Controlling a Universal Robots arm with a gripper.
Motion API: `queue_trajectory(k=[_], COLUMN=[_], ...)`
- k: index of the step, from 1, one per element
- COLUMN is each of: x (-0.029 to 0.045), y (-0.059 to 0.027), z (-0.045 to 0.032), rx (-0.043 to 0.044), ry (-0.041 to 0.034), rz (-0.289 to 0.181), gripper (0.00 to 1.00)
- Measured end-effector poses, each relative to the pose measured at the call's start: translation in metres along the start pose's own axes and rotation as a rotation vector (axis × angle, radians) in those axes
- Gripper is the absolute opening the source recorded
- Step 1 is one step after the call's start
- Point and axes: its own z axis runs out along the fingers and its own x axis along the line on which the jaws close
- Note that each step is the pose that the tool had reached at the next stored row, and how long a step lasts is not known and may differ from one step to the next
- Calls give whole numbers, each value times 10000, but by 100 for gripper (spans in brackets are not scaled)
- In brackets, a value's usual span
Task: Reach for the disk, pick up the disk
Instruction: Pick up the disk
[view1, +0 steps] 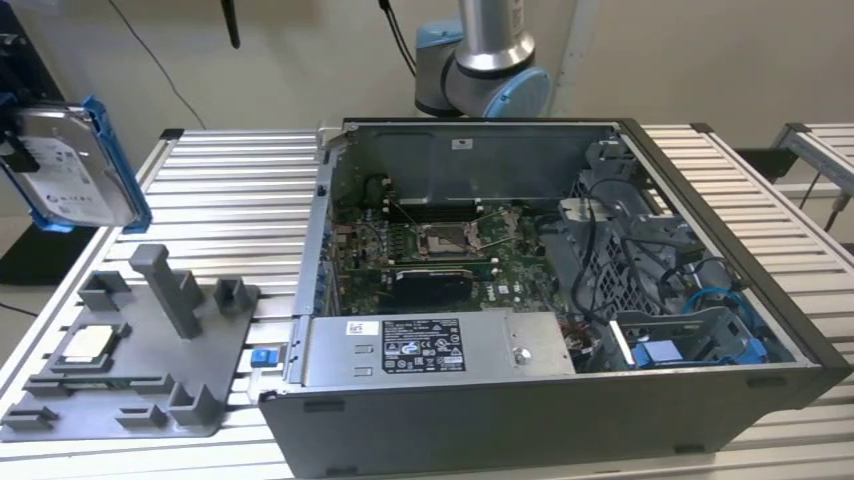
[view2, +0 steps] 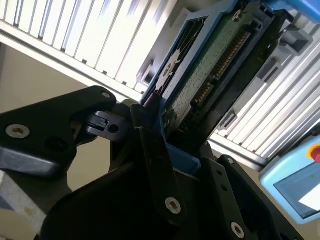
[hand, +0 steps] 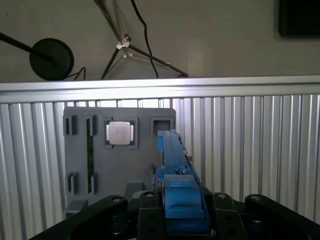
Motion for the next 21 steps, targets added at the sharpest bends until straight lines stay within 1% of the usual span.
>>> queue_trajectory(k=[10, 16, 19, 21], x=[-13, -19, -20, -21], y=[-5, -8, -9, -8], z=[-206, -297, -332, -340], rx=[4, 17, 64, 145], ry=[-1, -1, -3, -8], rz=[-2, -4, -17, -26], gripper=[0, 0, 0, 0])
